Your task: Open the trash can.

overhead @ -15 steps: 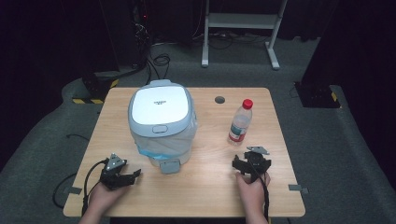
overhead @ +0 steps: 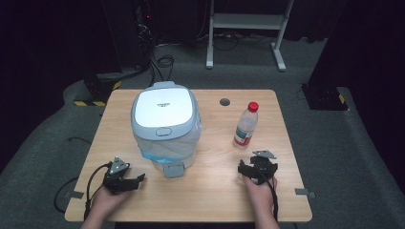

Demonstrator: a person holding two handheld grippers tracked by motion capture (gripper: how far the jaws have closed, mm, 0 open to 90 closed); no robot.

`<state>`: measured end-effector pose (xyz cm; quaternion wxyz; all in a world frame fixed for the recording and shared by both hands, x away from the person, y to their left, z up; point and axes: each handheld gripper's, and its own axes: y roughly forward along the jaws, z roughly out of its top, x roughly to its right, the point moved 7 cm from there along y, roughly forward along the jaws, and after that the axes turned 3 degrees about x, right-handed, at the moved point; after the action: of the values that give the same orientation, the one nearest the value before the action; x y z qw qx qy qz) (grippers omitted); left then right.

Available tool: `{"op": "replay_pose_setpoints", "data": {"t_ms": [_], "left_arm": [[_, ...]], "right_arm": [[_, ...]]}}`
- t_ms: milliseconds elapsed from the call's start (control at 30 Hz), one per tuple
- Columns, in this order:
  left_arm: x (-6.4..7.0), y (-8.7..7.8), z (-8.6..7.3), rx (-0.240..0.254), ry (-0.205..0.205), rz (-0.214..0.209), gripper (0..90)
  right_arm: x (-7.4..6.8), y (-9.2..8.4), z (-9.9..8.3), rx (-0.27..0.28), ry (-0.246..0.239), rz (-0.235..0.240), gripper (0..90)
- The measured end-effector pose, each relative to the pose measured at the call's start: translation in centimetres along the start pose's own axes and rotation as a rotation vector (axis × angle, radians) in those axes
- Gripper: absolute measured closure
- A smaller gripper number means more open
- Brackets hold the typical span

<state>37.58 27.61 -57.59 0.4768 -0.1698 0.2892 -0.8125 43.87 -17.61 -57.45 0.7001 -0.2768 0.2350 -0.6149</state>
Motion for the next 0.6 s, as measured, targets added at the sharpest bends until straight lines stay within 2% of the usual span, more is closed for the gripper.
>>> {"op": "replay_pose_setpoints", "data": {"t_ms": [67,200,300,433,467,500,567,600], "left_arm": [[0.1,0.1,0.0,-0.006,0.011,-0.01,16.0],[0.3,0.0,0.0,-0.006,0.017,-0.02,14.9],[0.3,0.1,0.0,-0.007,0.011,-0.031,14.7],[0.3,0.0,0.1,-0.008,0.01,-0.033,15.6],[0.6,-0.2,0.5,-0.003,0.0,-0.055,15.1],[0.6,-0.2,0.5,-0.003,0.0,-0.055,14.8],[1.4,-1.0,1.3,0.046,0.021,-0.071,14.8],[1.7,-1.4,1.6,0.072,0.024,-0.08,14.8]], "right_arm": [[0.0,-0.2,0.0,-0.004,0.004,0.02,11.3],[-0.1,-0.6,-0.1,0.003,-0.012,0.023,11.9],[-0.6,-1.2,-0.4,0.012,-0.037,0.072,10.6],[-0.9,-1.2,-0.6,0.014,-0.056,0.075,11.0],[-1.0,-1.1,-0.6,0.013,-0.069,0.075,11.0],[-1.0,-1.1,-0.6,0.013,-0.069,0.075,11.0],[-1.1,-1.0,-0.6,0.011,-0.064,0.076,11.3],[-1.1,-0.9,-0.6,0.01,-0.076,0.077,11.4]]}}
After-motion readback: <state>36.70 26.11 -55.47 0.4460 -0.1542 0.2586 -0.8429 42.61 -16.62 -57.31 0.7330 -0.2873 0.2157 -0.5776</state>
